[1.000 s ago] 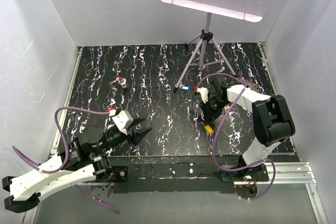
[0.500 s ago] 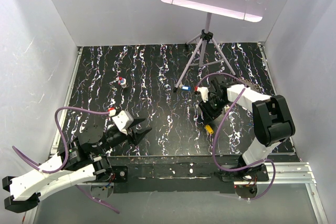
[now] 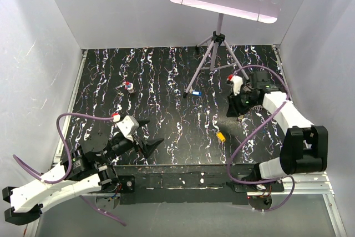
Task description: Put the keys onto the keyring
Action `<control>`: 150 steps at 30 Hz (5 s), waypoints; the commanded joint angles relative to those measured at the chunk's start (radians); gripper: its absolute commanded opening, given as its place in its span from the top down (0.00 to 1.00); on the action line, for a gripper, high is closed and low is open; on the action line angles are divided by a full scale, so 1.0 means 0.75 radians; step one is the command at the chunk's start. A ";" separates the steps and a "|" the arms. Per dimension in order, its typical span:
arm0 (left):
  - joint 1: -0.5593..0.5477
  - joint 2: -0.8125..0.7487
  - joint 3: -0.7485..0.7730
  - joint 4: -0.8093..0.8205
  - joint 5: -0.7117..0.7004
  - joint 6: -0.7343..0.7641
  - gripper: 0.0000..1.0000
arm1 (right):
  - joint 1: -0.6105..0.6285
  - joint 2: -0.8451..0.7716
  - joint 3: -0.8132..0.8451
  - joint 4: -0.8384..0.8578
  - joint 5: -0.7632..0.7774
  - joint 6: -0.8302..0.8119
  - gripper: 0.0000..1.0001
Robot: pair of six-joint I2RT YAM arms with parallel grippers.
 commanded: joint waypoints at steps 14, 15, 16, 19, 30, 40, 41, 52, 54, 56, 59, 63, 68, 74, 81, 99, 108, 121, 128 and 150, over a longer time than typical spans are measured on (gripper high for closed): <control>0.474 0.427 0.302 -0.183 0.297 -0.097 0.02 | -0.586 -0.047 0.196 0.002 -0.272 -0.049 0.59; 0.586 0.468 0.315 -0.193 0.397 -0.111 0.02 | -0.604 -0.031 0.218 -0.004 -0.276 -0.029 0.59; 0.680 0.499 0.331 -0.209 0.494 -0.122 0.02 | -0.617 -0.015 0.229 -0.004 -0.272 -0.008 0.59; 0.804 0.587 0.366 -0.267 0.570 -0.097 0.02 | -0.647 0.024 0.245 0.002 -0.227 0.072 0.60; 0.812 0.493 0.221 -0.177 0.401 -0.032 0.02 | -0.764 0.159 0.292 0.031 -0.101 0.272 0.62; 0.812 0.469 0.213 -0.173 0.419 -0.024 0.02 | -0.778 0.249 0.282 0.004 -0.121 0.211 0.62; 0.812 0.469 0.213 -0.173 0.419 -0.024 0.02 | -0.776 0.247 0.278 0.002 -0.127 0.199 0.62; 0.812 0.464 0.200 -0.179 0.376 -0.026 0.02 | -0.778 0.239 0.233 0.029 -0.225 0.213 0.63; 0.812 0.469 0.202 -0.183 0.374 -0.026 0.02 | -0.776 0.243 0.227 0.039 -0.227 0.245 0.63; 0.812 0.471 0.198 -0.181 0.372 -0.028 0.02 | -0.766 0.243 0.223 0.051 -0.213 0.268 0.64; 0.812 0.471 0.198 -0.181 0.366 -0.028 0.02 | -0.738 0.243 0.212 0.082 -0.176 0.299 0.64; 0.812 0.464 0.198 -0.183 0.358 -0.026 0.02 | -0.701 0.270 0.223 0.115 -0.117 0.334 0.64; 0.812 0.471 0.198 -0.179 0.368 -0.028 0.02 | -0.676 0.360 0.263 0.113 -0.054 0.372 0.63; 0.820 0.475 0.196 -0.173 0.380 -0.024 0.02 | -0.674 0.435 0.298 0.104 -0.012 0.397 0.63; 0.830 0.475 0.194 -0.169 0.392 -0.022 0.02 | -0.672 0.446 0.302 0.100 -0.031 0.395 0.63; 0.849 0.483 0.192 -0.167 0.403 -0.022 0.02 | -0.674 0.450 0.296 0.115 -0.066 0.409 0.62; 0.855 0.487 0.192 -0.165 0.411 -0.022 0.02 | -0.674 0.468 0.304 0.098 -0.055 0.395 0.60; 0.857 0.483 0.194 -0.165 0.415 -0.022 0.02 | -0.672 0.495 0.304 0.108 -0.021 0.421 0.59; 0.859 0.483 0.194 -0.165 0.415 -0.024 0.02 | -0.674 0.503 0.306 0.125 0.053 0.466 0.59; 0.861 0.493 0.192 -0.163 0.419 -0.022 0.02 | -0.641 0.619 0.431 0.061 0.028 0.499 0.64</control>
